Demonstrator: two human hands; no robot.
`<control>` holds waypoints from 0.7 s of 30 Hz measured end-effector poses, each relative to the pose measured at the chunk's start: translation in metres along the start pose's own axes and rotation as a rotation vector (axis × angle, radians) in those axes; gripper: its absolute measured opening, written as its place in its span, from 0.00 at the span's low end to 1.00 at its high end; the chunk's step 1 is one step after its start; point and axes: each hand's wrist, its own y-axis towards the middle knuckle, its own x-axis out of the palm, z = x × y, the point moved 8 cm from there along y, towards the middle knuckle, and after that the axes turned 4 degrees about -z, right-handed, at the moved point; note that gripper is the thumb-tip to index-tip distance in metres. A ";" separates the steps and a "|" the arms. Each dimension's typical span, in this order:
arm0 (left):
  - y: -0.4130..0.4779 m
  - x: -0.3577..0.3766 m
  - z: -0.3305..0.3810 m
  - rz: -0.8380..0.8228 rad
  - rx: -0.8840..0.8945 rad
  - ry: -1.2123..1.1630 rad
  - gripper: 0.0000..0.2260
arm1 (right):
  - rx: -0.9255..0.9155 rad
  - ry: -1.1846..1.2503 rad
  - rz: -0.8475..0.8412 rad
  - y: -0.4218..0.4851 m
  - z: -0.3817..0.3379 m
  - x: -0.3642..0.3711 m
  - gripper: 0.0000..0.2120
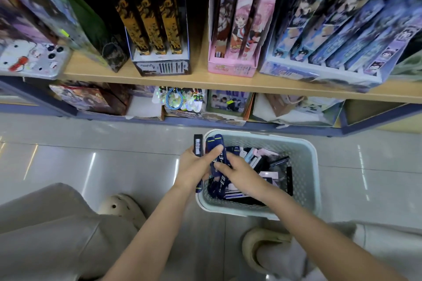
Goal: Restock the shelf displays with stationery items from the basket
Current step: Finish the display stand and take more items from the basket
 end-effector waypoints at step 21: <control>-0.086 -0.015 0.104 -0.059 0.326 -0.117 0.18 | -0.304 0.340 0.066 -0.104 -0.118 -0.049 0.35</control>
